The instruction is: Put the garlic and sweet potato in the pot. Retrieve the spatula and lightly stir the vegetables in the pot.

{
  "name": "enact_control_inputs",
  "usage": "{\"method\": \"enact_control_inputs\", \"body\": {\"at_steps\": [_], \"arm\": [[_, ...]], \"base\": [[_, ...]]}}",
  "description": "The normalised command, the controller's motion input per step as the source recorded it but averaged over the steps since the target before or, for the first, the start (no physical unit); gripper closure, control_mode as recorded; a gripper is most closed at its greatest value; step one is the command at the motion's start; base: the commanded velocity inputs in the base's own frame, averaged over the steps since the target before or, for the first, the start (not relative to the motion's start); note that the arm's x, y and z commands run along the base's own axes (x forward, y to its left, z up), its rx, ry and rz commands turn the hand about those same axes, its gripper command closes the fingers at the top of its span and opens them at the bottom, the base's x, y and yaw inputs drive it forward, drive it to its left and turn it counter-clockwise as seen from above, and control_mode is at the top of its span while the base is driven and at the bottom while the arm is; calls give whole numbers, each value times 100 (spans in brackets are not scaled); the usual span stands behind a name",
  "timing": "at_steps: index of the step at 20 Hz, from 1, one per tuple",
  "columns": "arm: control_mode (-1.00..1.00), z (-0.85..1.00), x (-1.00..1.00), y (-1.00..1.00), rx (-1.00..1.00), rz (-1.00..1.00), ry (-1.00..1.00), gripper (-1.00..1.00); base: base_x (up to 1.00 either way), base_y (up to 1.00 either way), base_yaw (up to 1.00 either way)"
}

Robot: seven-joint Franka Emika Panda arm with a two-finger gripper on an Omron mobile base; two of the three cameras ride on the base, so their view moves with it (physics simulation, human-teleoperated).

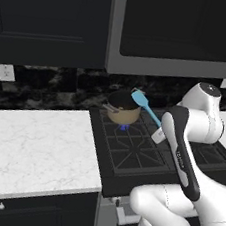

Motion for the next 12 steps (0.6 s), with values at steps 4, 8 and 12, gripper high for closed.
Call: {"method": "enact_control_inputs", "body": {"at_steps": [4, 8, 12], "arm": [[-100, 0, 0, 0, 0, 0, 1, 100], [-100, -3, 11, 0, -2, 0, 2, 100], [-100, 0, 43, 0, -13, 5, 11, 100]], "base": [[6, 0, -1], [0, 0, 0], [0, 0, 0]]}}
